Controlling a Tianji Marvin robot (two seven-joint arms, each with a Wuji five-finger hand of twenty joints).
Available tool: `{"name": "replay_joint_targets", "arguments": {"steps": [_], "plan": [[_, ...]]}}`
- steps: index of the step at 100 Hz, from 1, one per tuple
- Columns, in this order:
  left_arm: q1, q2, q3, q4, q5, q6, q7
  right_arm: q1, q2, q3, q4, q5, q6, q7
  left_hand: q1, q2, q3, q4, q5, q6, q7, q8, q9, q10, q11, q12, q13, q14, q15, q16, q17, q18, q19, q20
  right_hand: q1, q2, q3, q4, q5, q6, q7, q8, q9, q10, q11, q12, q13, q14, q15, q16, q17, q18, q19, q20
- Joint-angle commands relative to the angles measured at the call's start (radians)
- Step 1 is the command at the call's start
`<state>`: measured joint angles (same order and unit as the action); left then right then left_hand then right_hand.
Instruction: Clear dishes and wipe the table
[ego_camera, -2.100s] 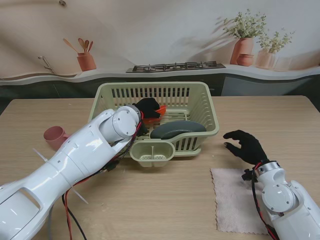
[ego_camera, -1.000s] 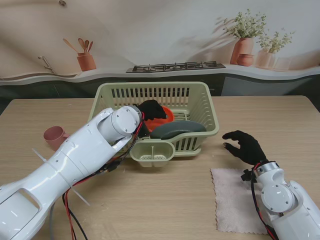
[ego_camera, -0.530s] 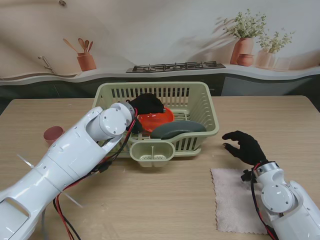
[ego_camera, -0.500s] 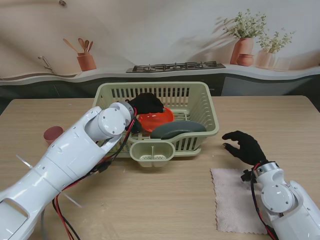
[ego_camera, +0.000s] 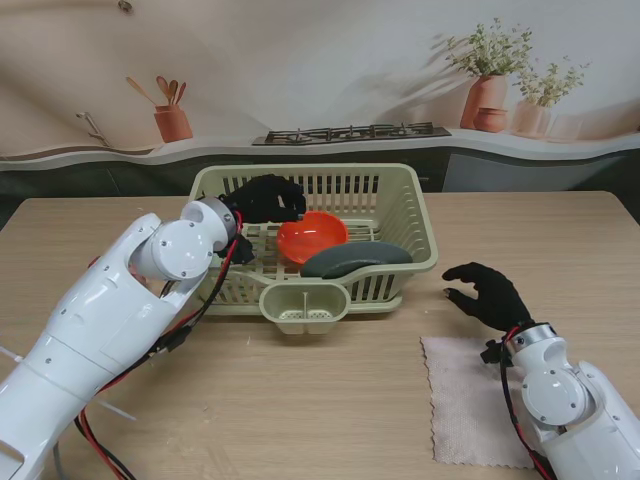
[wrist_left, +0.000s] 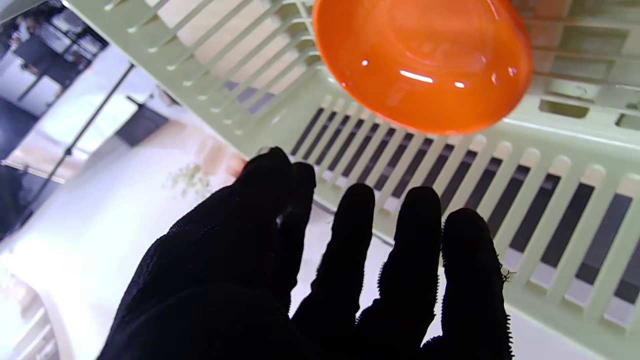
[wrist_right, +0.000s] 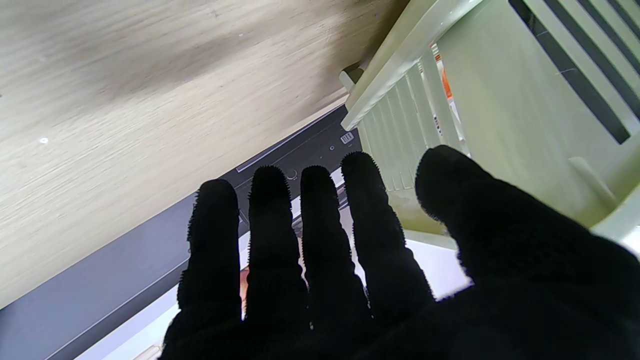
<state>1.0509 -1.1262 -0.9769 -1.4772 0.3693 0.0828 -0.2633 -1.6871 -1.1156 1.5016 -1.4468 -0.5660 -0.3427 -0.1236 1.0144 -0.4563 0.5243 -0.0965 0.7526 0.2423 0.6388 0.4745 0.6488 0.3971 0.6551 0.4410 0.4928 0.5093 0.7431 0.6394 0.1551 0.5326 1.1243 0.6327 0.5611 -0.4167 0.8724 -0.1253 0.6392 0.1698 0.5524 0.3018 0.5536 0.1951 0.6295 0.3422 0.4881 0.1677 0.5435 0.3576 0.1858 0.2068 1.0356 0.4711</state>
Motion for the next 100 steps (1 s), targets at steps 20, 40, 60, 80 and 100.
{"name": "replay_joint_targets", "arguments": {"steps": [20, 40, 60, 80, 100], "plan": [[0.08, 0.047, -0.113, -0.086, 0.056, -0.076, -0.056, -0.005, 0.002, -0.006, -0.006, -0.001, -0.001, 0.022, 0.047, -0.027, 0.013, -0.002, -0.051, -0.018, 0.063, -0.046, -0.002, -0.018, 0.009, 0.018, 0.007, 0.004, 0.007, 0.015, 0.003, 0.023, 0.032, 0.021, -0.02, -0.019, 0.012, 0.033, 0.005, 0.001, 0.001, 0.005, 0.016, -0.006, -0.015, -0.013, 0.01, -0.007, -0.021, 0.001, -0.004, 0.014, 0.006, 0.017], [0.146, 0.062, -0.204, -0.141, 0.096, -0.142, -0.072, -0.005, 0.002, -0.011, -0.009, 0.003, 0.005, 0.026, 0.038, -0.029, 0.021, -0.003, -0.063, -0.014, 0.056, -0.081, -0.02, -0.025, -0.012, 0.008, -0.009, -0.01, -0.025, -0.001, -0.009, 0.022, -0.004, 0.003, -0.021, -0.02, 0.013, 0.033, 0.005, 0.0, 0.001, 0.004, 0.017, -0.005, -0.015, -0.013, 0.008, -0.007, -0.021, 0.001, -0.004, 0.015, 0.006, 0.016], [0.209, 0.074, -0.293, -0.183, 0.134, -0.214, -0.079, -0.005, 0.002, -0.014, -0.011, 0.004, 0.01, 0.029, 0.03, -0.029, 0.037, -0.004, -0.061, -0.014, 0.035, -0.096, -0.033, -0.03, -0.025, 0.002, -0.021, -0.021, -0.046, -0.013, -0.02, 0.024, -0.034, -0.014, -0.021, -0.019, 0.013, 0.033, 0.005, 0.001, 0.001, 0.004, 0.017, -0.005, -0.015, -0.013, 0.01, -0.007, -0.021, 0.001, -0.004, 0.014, 0.006, 0.015], [0.284, 0.082, -0.393, -0.219, 0.173, -0.3, -0.071, -0.005, 0.003, -0.017, -0.015, 0.004, 0.017, 0.033, 0.027, -0.031, 0.051, -0.006, -0.063, -0.017, 0.025, -0.096, -0.037, -0.037, -0.033, -0.002, -0.027, -0.027, -0.058, -0.02, -0.025, 0.022, -0.052, -0.026, -0.021, -0.019, 0.013, 0.033, 0.007, 0.001, 0.001, 0.004, 0.016, -0.006, -0.015, -0.013, 0.009, -0.007, -0.021, 0.001, -0.004, 0.015, 0.006, 0.015], [0.366, 0.082, -0.492, -0.24, 0.213, -0.393, -0.021, -0.007, 0.004, -0.02, -0.02, 0.004, 0.023, 0.038, 0.01, -0.033, 0.062, -0.009, -0.065, -0.024, 0.016, -0.094, -0.041, -0.047, -0.039, -0.005, -0.031, -0.038, -0.068, -0.026, -0.032, 0.027, -0.07, -0.038, -0.022, -0.019, 0.013, 0.033, 0.006, 0.001, 0.0, 0.004, 0.017, -0.005, -0.015, -0.013, 0.009, -0.006, -0.021, 0.001, -0.005, 0.016, 0.005, 0.015]]}}
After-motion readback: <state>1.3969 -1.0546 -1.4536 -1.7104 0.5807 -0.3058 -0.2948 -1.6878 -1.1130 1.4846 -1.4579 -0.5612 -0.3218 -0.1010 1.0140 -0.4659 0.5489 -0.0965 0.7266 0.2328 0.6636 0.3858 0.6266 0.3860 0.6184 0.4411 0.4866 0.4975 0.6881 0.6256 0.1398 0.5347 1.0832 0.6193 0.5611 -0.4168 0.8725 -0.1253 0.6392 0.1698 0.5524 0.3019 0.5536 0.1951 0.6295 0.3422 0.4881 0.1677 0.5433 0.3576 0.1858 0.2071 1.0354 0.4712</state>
